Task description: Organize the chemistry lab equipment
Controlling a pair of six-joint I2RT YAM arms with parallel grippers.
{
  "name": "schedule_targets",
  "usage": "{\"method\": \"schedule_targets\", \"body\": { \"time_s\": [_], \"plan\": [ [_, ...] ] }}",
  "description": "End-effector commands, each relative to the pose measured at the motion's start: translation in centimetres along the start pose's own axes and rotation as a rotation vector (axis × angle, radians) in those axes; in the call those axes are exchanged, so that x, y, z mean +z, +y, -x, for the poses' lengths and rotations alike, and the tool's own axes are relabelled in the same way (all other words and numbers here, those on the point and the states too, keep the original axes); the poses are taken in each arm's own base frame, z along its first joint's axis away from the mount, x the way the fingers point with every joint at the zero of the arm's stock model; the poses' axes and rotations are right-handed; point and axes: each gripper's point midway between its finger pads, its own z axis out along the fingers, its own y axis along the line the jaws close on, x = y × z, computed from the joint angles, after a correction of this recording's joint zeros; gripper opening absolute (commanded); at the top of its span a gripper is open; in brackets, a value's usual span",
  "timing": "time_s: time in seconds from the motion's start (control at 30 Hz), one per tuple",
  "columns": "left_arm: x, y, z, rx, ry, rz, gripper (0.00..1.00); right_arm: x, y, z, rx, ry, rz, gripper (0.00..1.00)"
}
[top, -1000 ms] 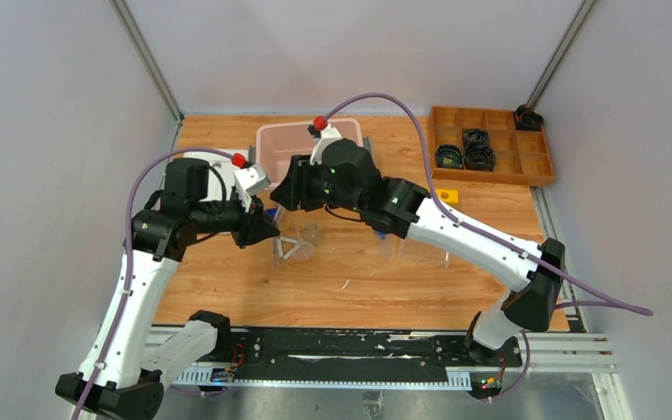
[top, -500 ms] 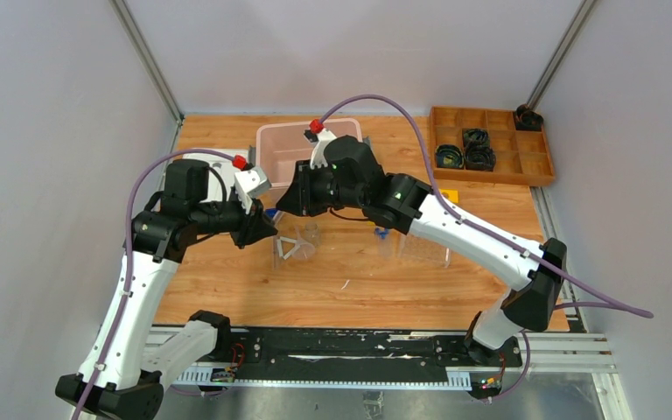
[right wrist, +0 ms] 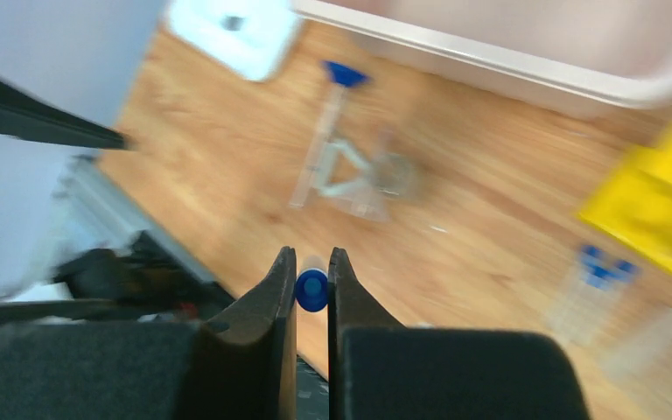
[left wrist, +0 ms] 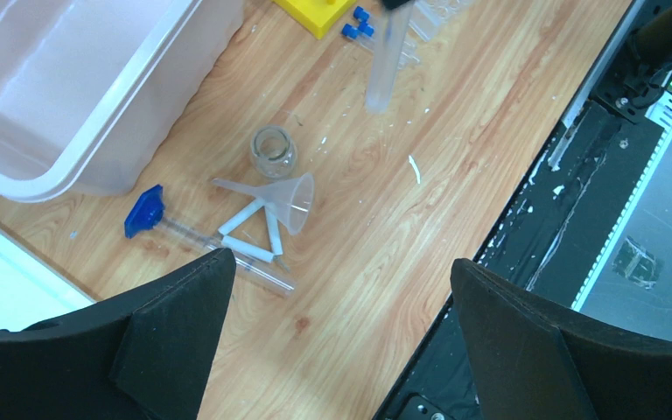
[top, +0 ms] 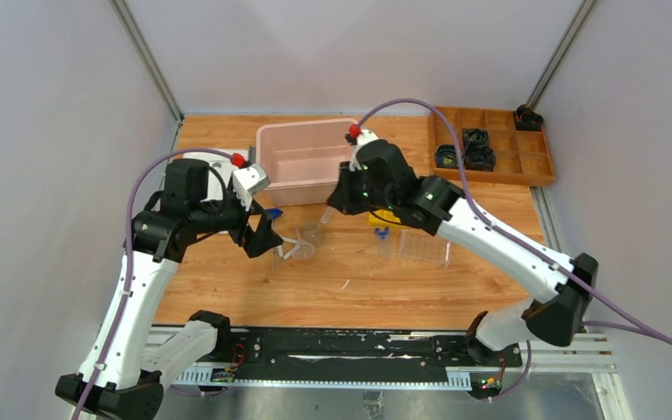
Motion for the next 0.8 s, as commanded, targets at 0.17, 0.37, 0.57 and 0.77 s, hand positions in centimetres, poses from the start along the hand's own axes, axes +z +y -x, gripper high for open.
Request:
{"method": "schedule_targets", "body": {
  "time_s": [0.17, 0.37, 0.57, 0.77],
  "plan": [
    [0.0, 0.8, 0.5, -0.02, 0.003, 0.044, 1.0, -7.5, -19.3, -3.5, -0.255, -0.115, -0.731, 0.0],
    [0.3, 0.9, 0.2, -0.029, 0.012, 0.039, 1.0, -7.4, -24.1, -6.1, -0.231, -0.112, -0.833, 0.0],
    [0.4, 0.9, -0.1, -0.026, 0.016, 0.033, 1.0, -6.4, -25.6, -7.0, -0.202, -0.08, -0.876, 0.0],
    [0.5, 0.9, -0.3, -0.025, 0.022, 0.031, 1.0, -4.8, -26.1, -8.5, -0.167, -0.029, -0.85, 0.0]
  ]
}}
